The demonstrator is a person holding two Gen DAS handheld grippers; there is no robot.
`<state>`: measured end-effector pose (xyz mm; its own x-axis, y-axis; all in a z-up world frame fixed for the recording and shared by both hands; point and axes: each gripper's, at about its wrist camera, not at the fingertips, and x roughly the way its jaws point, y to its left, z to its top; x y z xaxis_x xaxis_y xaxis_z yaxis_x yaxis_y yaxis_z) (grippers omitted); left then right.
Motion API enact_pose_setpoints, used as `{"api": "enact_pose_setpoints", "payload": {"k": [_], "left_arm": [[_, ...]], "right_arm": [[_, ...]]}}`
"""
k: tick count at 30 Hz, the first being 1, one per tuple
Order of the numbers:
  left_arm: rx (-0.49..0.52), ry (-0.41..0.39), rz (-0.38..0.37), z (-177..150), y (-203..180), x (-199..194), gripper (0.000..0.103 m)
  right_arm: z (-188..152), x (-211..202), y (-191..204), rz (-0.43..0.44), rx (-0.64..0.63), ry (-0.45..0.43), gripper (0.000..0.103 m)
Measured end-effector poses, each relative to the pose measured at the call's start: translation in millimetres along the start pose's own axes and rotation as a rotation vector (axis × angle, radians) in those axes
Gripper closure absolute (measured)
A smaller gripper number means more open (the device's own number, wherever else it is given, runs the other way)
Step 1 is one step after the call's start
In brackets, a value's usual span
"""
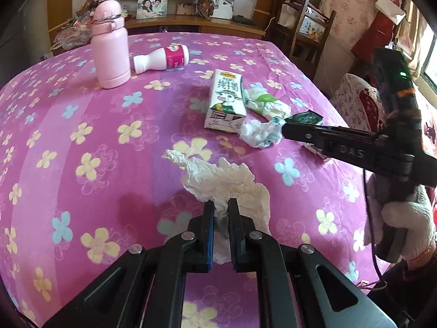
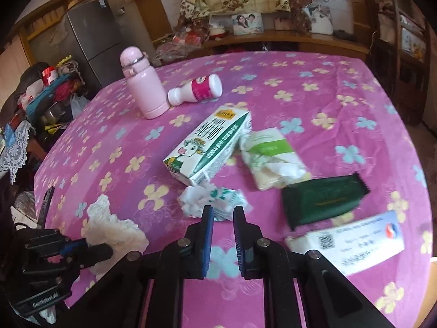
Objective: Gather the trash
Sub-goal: 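Grasp the small white-green wrapper with the right tool while the left tool holds the tissue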
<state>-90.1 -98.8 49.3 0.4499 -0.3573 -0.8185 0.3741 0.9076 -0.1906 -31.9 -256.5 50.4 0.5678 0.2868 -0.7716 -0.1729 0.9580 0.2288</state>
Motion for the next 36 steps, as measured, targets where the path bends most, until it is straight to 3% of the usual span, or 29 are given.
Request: {"api": "enact_pose_setpoints", "payload": {"k": [10, 12, 13, 14, 18, 24, 25, 26, 27, 29, 36], "left_arm": [[-0.032, -0.001, -0.006, -3.6, 18.0, -1.2, 0.093], [-0.036, 0.0, -0.011, -3.5, 17.9, -0.7, 0.093], [-0.036, -0.001, -0.011, -3.7, 17.4, -0.7, 0.093], [-0.035, -0.001, -0.012, -3.9, 16.7, -0.8, 0.093], [-0.034, 0.001, -0.013, -4.5, 15.5, -0.6, 0.093], [-0.037, 0.003, -0.015, -4.5, 14.8, -0.3, 0.093], [-0.037, 0.004, -0.015, -4.5, 14.4, 0.0, 0.093], [-0.037, 0.005, -0.016, -4.6, 13.7, 0.1, 0.093], [-0.035, 0.006, -0.016, -4.7, 12.6, 0.0, 0.093], [-0.029, 0.004, -0.018, -4.8, 10.4, -1.1, 0.093], [-0.015, -0.013, -0.045, 0.6, -6.8, -7.6, 0.093]], "right_arm": [[5.7, 2.8, 5.1, -0.011, 0.005, -0.035, 0.08], [6.0, 0.3, 2.3, -0.001, 0.016, -0.043, 0.051], [5.8, 0.0, 0.7, 0.014, 0.026, -0.042, 0.016], [5.2, -0.7, -0.9, 0.031, 0.035, -0.045, 0.012], [5.3, -2.2, -3.6, -0.001, 0.051, -0.064, 0.012], [9.1, 21.6, 1.3, -0.01, 0.035, -0.023, 0.015], [9.1, 25.5, 1.9, -0.003, 0.037, -0.018, 0.025], [8.9, 31.2, 2.3, 0.0, 0.039, -0.004, 0.052], [7.9, 35.2, 1.9, -0.01, 0.041, 0.009, 0.067], [4.2, 31.5, -1.1, -0.007, 0.046, -0.009, 0.076], [-13.6, -16.2, -16.8, 0.01, 0.053, -0.054, 0.08]]}}
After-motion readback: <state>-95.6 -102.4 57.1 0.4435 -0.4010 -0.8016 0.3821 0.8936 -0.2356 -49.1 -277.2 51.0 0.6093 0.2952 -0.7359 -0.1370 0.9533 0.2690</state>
